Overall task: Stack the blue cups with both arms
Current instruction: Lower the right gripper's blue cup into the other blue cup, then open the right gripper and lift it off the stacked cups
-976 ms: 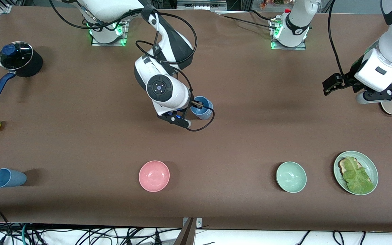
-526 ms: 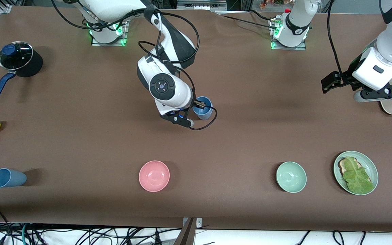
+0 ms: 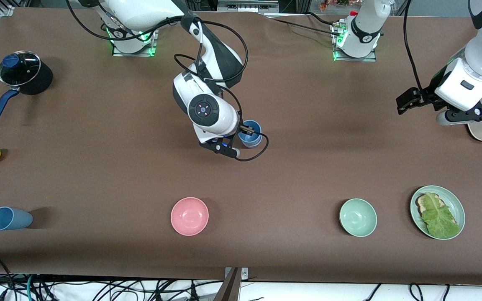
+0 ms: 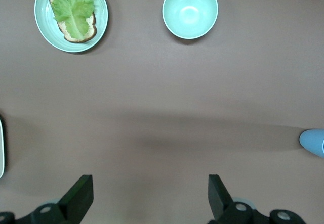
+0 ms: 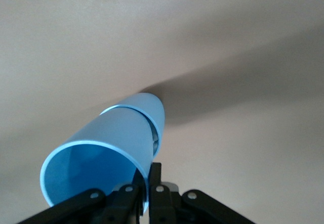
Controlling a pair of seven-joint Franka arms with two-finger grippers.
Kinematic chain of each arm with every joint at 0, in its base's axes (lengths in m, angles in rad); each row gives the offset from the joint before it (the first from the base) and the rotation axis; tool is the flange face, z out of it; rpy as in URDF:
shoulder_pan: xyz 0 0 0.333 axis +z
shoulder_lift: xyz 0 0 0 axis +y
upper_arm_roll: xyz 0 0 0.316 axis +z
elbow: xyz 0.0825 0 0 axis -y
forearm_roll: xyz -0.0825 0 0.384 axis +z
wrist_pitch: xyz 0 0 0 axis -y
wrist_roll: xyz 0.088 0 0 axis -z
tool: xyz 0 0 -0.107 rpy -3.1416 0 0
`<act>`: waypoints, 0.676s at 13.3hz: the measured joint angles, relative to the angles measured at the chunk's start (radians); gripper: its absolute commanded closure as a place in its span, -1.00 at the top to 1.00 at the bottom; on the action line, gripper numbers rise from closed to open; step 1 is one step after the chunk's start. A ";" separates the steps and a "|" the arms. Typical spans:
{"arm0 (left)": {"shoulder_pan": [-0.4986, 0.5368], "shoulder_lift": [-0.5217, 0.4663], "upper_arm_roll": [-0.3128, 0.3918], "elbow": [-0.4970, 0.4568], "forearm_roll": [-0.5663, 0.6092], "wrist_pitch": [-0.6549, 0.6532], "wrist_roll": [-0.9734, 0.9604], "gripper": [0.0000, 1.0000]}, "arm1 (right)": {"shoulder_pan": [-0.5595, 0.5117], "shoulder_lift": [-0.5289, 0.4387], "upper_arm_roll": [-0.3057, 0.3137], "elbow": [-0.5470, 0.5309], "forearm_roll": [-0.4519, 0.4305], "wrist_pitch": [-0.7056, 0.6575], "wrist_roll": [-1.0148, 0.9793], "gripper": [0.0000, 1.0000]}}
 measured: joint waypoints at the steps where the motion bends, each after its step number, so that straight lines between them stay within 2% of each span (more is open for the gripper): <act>1: 0.000 0.000 0.000 0.000 0.000 0.000 0.000 1.00 | 0.000 0.000 0.000 0.000 0.000 0.000 0.000 -1.00; 4: 0.000 0.000 0.000 0.000 0.000 0.000 0.000 1.00 | 0.009 0.000 0.000 0.002 0.000 -0.001 0.000 -1.00; 5: 0.000 0.000 0.000 0.000 0.000 0.000 0.000 1.00 | 0.017 0.000 0.001 0.002 0.000 -0.002 0.000 -0.88; 6: 0.001 0.000 0.000 0.000 0.000 0.000 0.000 1.00 | 0.026 0.001 0.001 0.002 0.000 -0.005 0.005 -0.45; 8: 0.002 0.000 0.000 0.000 0.000 -0.001 0.000 1.00 | 0.036 0.001 0.001 0.000 -0.003 -0.016 0.017 -0.31; 9: 0.002 0.000 0.000 0.000 0.000 -0.001 0.000 1.00 | 0.036 0.001 0.000 0.000 -0.004 -0.028 0.019 -0.17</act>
